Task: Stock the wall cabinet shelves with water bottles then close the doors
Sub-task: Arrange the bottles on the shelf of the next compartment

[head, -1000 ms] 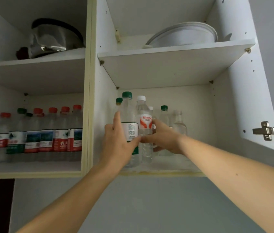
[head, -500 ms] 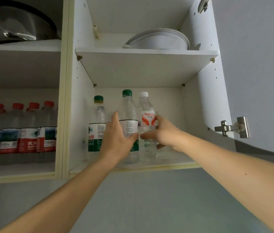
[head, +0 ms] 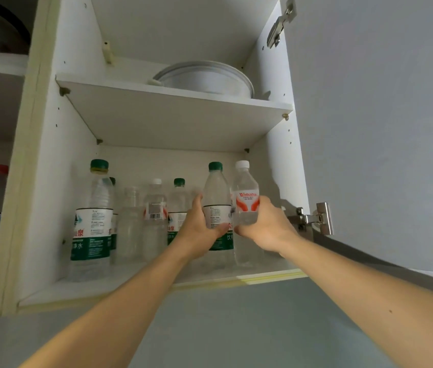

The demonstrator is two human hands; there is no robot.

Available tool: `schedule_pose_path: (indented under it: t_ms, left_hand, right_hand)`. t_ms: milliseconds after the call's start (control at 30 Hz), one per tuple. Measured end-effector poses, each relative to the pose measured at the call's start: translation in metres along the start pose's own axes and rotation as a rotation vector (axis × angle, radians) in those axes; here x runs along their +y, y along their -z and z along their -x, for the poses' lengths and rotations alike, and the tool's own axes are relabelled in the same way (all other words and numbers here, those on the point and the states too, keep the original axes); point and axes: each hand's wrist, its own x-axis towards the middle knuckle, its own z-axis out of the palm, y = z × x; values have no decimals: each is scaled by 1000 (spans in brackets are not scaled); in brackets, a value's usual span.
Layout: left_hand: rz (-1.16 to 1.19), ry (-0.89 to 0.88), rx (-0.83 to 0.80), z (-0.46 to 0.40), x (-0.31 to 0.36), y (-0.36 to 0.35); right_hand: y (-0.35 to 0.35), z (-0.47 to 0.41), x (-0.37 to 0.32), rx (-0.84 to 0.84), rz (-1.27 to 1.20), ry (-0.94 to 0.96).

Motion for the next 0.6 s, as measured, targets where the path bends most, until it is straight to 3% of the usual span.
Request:
schedule_pose_path:
  t_ms: [133, 300, 600]
  left_hand:
    - [-22, 19, -101, -21, -4, -14]
    - [-239, 136, -237, -55, -6, -5]
    - [-501, 118, -163, -90, -32, -24]
  right_hand:
    - [-7, -12, 16, 30, 13, -5]
    - [-19, -36, 31, -8, -11, -55]
    - [-39, -83, 40, -118, -4, -129]
